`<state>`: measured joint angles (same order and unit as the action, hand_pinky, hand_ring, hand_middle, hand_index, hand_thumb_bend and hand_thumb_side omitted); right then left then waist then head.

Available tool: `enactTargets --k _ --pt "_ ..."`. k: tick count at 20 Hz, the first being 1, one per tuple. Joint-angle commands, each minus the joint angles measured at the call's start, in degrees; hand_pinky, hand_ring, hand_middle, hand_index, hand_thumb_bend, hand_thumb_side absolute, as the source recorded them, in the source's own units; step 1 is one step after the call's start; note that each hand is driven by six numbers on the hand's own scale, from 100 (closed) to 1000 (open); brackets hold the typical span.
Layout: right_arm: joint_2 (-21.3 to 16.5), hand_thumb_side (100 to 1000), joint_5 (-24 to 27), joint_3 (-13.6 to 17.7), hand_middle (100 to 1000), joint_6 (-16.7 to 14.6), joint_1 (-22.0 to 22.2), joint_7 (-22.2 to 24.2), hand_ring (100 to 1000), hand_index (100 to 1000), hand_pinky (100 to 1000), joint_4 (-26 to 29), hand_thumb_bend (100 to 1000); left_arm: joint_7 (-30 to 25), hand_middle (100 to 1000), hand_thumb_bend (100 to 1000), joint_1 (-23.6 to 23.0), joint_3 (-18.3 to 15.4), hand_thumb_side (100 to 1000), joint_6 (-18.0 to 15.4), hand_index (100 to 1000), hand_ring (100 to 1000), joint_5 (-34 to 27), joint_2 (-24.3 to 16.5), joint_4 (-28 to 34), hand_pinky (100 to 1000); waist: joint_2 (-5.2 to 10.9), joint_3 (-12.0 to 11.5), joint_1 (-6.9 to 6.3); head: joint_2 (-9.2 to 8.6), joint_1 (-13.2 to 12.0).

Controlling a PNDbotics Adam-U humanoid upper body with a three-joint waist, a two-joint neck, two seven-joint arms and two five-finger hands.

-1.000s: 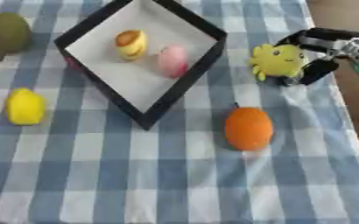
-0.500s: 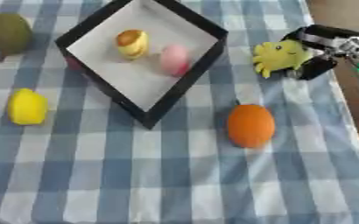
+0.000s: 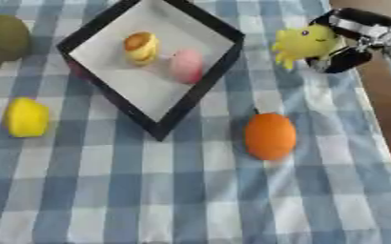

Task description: Pick up objects on the table and place them in the box.

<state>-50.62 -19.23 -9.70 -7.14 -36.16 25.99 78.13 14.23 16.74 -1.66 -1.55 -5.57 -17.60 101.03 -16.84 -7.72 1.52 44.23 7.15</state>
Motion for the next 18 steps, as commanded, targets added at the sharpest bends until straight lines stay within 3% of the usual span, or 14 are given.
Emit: enactTargets --k 1,10,18 --pt "-3.2 100 2.3 0.9 570 0.9 -2.3 -0.1 754 717 831 4.1 100 0.2 997 119 0.3 -0.3 868 -0.3 884 1000 0.1 -1.8 1.3 867 2.53 0.1 0.09 -0.11 0.4" --pt "1.2 100 5.6 -2.0 561 3.8 -12.4 0.3 739 712 829 7.6 100 0.1 992 109 0.0 0.0 848 -0.4 882 1000 -0.1 -4.1 3.7 865 4.13 -0.5 0.12 -0.11 2.2" --pt "10.0 100 3.5 -6.5 555 4.5 -21.7 0.7 732 706 827 4.9 100 -0.7 993 111 0.7 0.7 849 0.2 882 1000 -0.9 -4.0 4.1 865 4.67 -1.5 0.16 -0.11 4.2"
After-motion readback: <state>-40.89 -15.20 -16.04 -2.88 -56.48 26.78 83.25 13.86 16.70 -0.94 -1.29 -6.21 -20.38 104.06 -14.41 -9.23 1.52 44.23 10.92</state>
